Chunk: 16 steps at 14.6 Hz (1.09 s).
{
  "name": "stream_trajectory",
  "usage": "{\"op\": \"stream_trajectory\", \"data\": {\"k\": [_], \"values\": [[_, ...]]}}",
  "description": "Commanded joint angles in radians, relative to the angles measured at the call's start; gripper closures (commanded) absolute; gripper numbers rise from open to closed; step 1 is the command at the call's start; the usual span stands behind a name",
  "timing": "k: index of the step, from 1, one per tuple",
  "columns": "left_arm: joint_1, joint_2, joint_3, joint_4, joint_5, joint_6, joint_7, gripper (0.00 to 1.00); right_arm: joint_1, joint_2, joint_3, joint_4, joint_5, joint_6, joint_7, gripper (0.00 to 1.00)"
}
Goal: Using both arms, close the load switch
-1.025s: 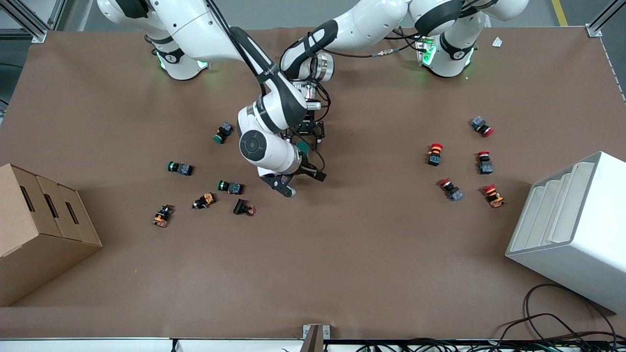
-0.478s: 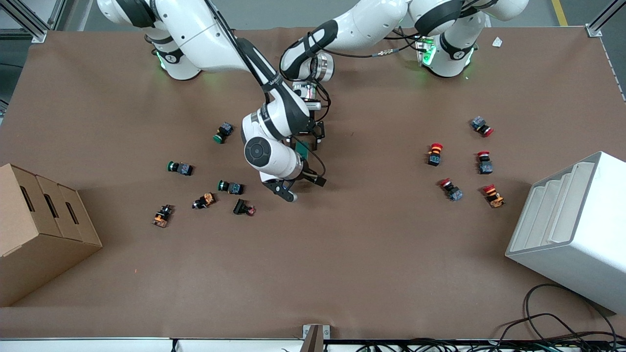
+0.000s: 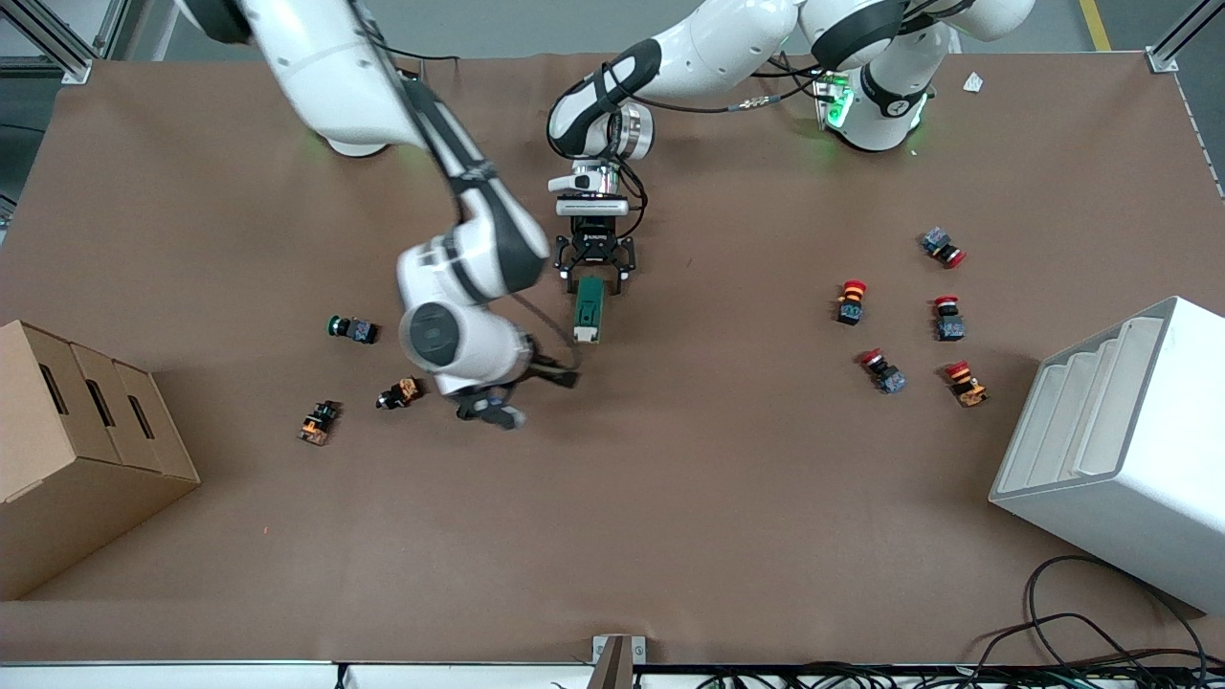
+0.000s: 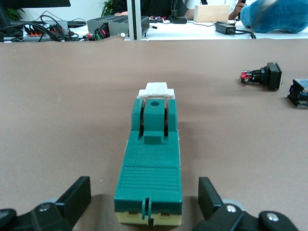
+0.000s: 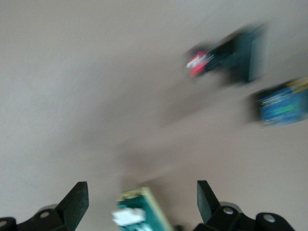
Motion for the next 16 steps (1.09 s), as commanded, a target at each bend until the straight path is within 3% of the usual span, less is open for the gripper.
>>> {"op": "stream_trajectory", "data": {"k": [1,4,6,9,13,16], "values": [[0.003,0.018,0.022,0.005,0.013,0.006,-0.015,0.02,-0.066,-0.135,-0.082,-0.042,-0.089,-0.173,-0.178,0.00],[0.011,-0.002,0.016,0.008,-0.007,0.006,0.051,0.02,-0.178,-0.220,-0.110,-0.045,-0.211,-0.288,-0.414,0.00],[0.013,-0.008,0.010,0.017,-0.045,0.008,0.073,0.02,-0.277,-0.273,-0.087,-0.045,-0.304,-0.318,-0.492,0.00],[0.014,-0.009,-0.008,0.064,-0.122,0.008,0.139,0.02,-0.417,-0.349,0.007,-0.067,-0.368,-0.329,-0.591,0.00],[0.014,-0.012,-0.042,0.132,-0.277,0.008,0.280,0.02,-0.593,-0.483,0.182,-0.160,-0.402,-0.352,-0.593,0.00],[0.014,-0.036,-0.050,0.161,-0.386,0.006,0.399,0.02,-0.595,-0.546,0.186,-0.199,-0.402,-0.370,-0.593,0.00]]}}
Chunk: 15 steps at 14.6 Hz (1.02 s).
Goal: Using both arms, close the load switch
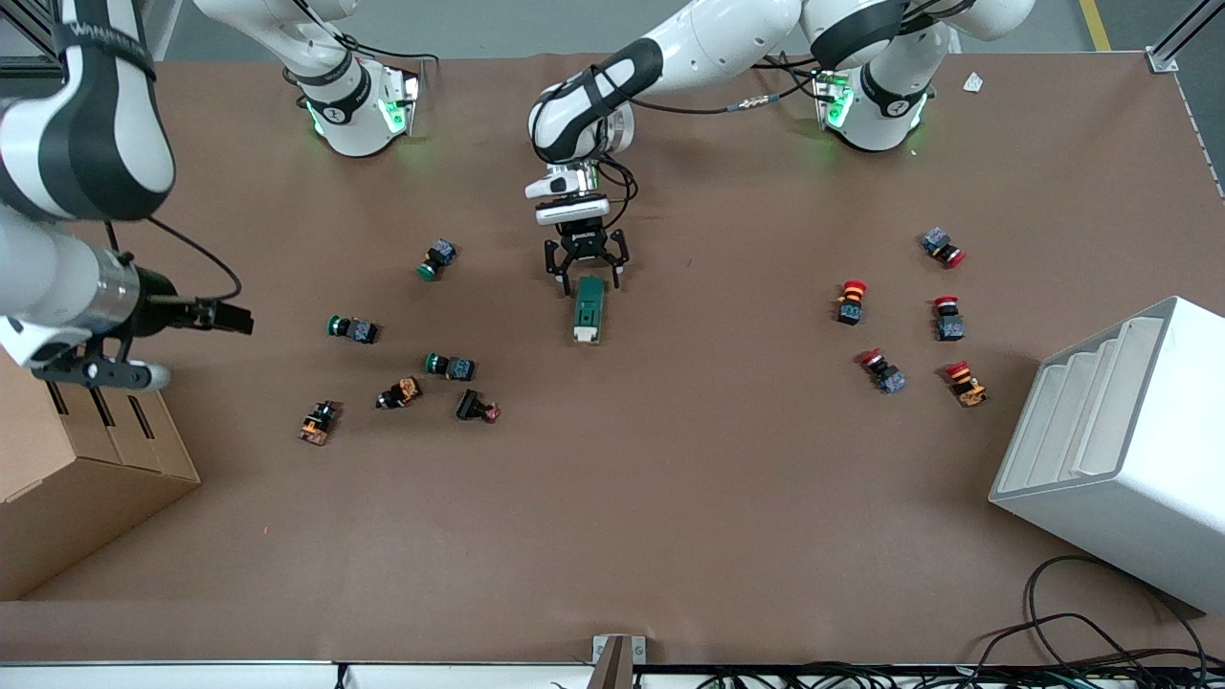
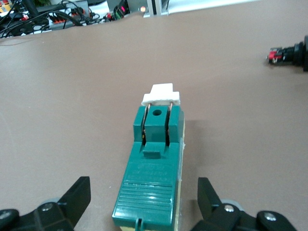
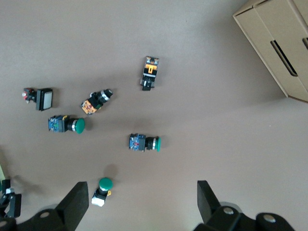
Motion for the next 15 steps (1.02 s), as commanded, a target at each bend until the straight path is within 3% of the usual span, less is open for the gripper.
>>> {"op": "stream_trajectory", "data": {"k": [1,10,15], "values": [[0.005,-0.042,-0.007,0.015,-0.090,0.004,0.101,0.02,-0.025,-0.088,0.031,-0.077,-0.021,-0.009,-0.001,0.00],[0.011,-0.122,-0.010,0.114,-0.402,-0.004,0.412,0.02,-0.027,-0.138,0.022,-0.032,-0.012,-0.047,-0.009,0.00],[0.107,-0.246,-0.010,0.208,-0.596,-0.004,0.630,0.01,-0.030,-0.132,0.022,0.064,-0.021,-0.101,-0.130,0.00]]}}
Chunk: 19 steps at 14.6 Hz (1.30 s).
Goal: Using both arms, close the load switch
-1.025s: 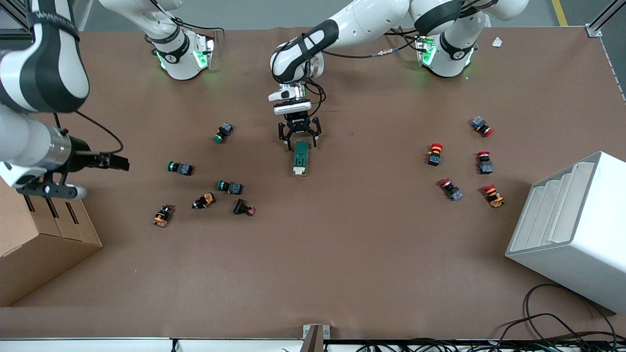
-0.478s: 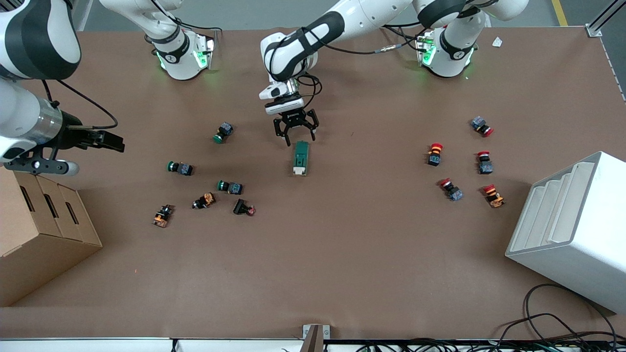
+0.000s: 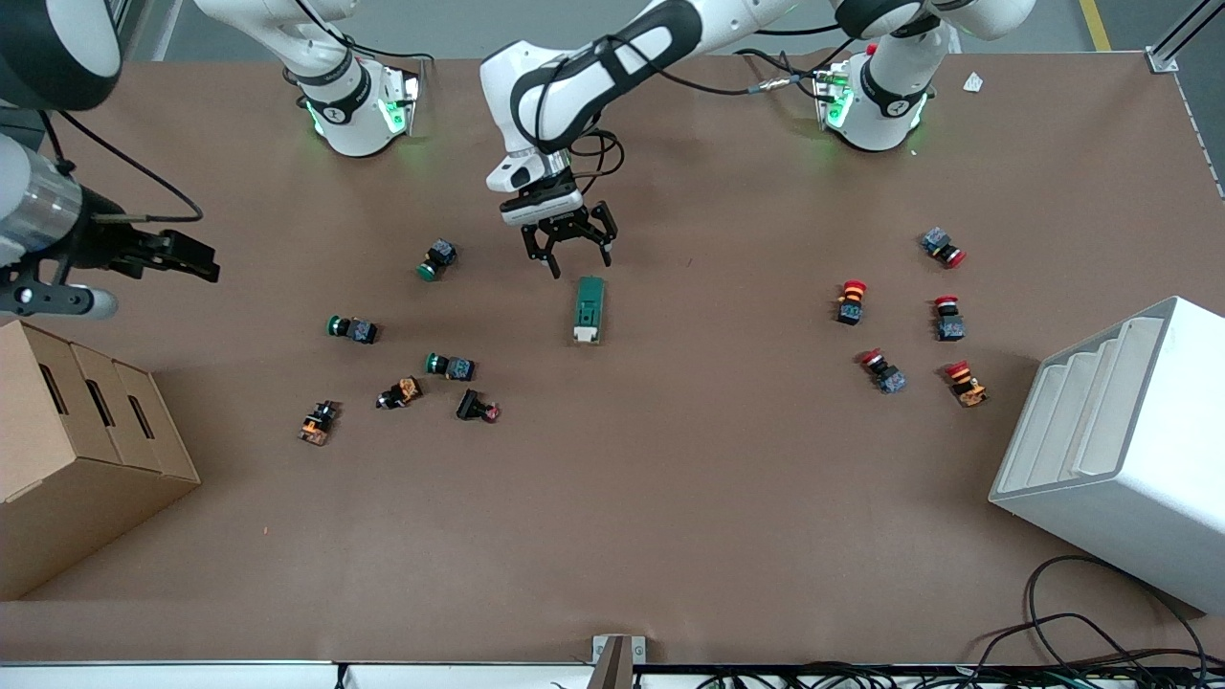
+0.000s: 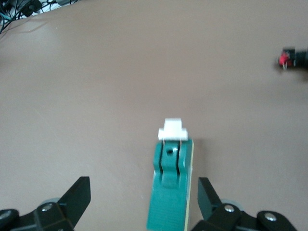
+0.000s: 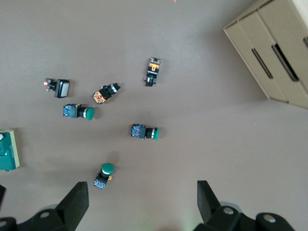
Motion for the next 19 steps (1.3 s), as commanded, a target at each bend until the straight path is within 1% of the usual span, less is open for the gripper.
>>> {"op": "stream_trajectory", "data": {"k": [1,2,3,6,9,11,14,15,16,18,19], "values": [[0.090,-0.123,-0.005,0.019,-0.140,-0.003,0.155,0.01,-0.022,-0.009,0.013,0.027,-0.022,-0.026,-0.054,0.00],[0.128,-0.172,-0.004,0.020,-0.205,-0.003,0.221,0.00,-0.034,-0.008,0.013,0.034,-0.027,-0.026,-0.063,0.00],[0.164,-0.215,-0.004,0.020,-0.258,-0.003,0.274,0.00,-0.056,0.001,0.014,0.076,-0.019,-0.032,-0.063,0.00],[0.297,-0.336,-0.004,0.020,-0.423,-0.004,0.449,0.00,-0.093,0.024,0.014,0.148,-0.009,-0.104,-0.063,0.00],[0.453,-0.433,-0.005,0.020,-0.549,-0.046,0.668,0.00,-0.088,0.026,0.016,0.148,0.001,-0.143,-0.054,0.00],[0.562,-0.485,-0.005,0.020,-0.622,-0.047,0.802,0.00,-0.087,0.026,0.018,0.150,0.001,-0.146,-0.059,0.00],[0.713,-0.559,-0.004,0.019,-0.734,-0.047,0.917,0.00,-0.085,0.027,0.018,0.140,0.001,-0.160,-0.045,0.00],[0.759,-0.582,-0.002,0.016,-0.765,-0.050,0.971,0.00,-0.085,0.026,0.018,0.137,0.002,-0.173,-0.009,0.00],[0.777,-0.607,0.011,0.013,-0.793,-0.069,1.040,0.00,-0.085,0.024,0.019,0.139,0.002,-0.192,0.036,0.00],[0.772,-0.665,0.143,0.004,-0.861,-0.112,1.222,0.00,-0.080,0.020,0.018,0.137,0.001,-0.197,0.041,0.00],[0.773,-0.689,0.195,-0.001,-0.913,-0.122,1.323,0.00,-0.079,0.018,0.018,0.136,0.002,-0.200,0.042,0.00]]}}
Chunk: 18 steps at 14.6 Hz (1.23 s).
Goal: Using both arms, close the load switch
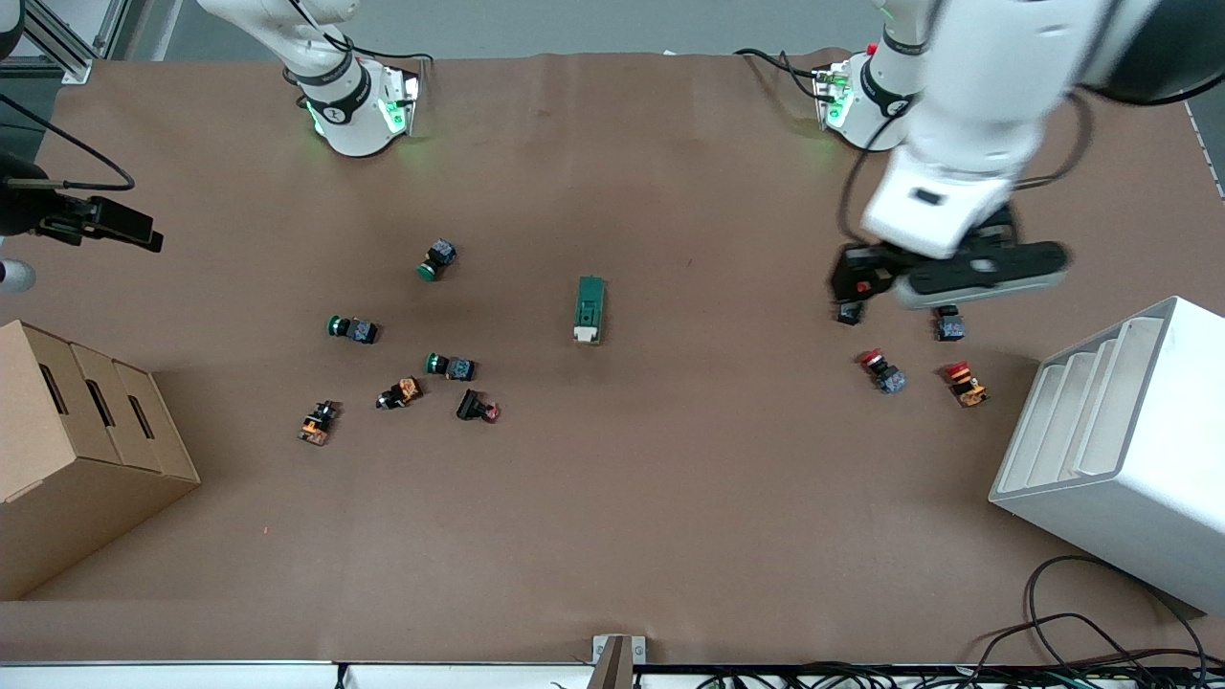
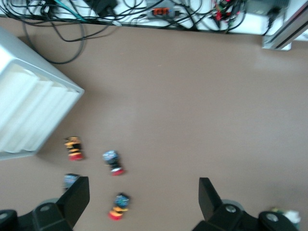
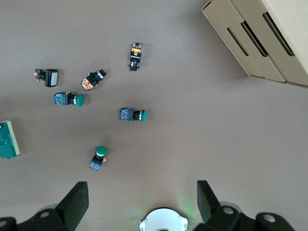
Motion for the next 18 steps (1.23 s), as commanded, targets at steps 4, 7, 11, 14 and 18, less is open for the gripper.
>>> {"op": "stream_trajectory", "data": {"k": [4,7,11,14,18], "values": [[0.013,-0.139,0.269,-0.053,-0.209,-0.139,0.416,0.00,0.062,-0.022,-0.029,-0.022,0.005,-0.016,0.026,0.00],[0.066,-0.174,0.292,-0.074,-0.266,-0.184,0.477,0.00,0.063,-0.039,-0.036,-0.037,0.005,-0.016,0.026,0.00],[0.073,-0.236,0.286,-0.151,-0.277,-0.193,0.487,0.00,0.049,-0.094,-0.036,-0.082,0.005,-0.008,0.024,0.00],[0.073,-0.260,0.254,-0.178,-0.278,-0.193,0.487,0.00,0.032,-0.136,-0.036,-0.106,0.023,-0.008,0.024,0.00],[0.070,-0.259,0.258,-0.178,-0.278,-0.194,0.505,0.00,0.026,-0.176,-0.036,-0.111,0.037,-0.008,0.024,0.00]]}}
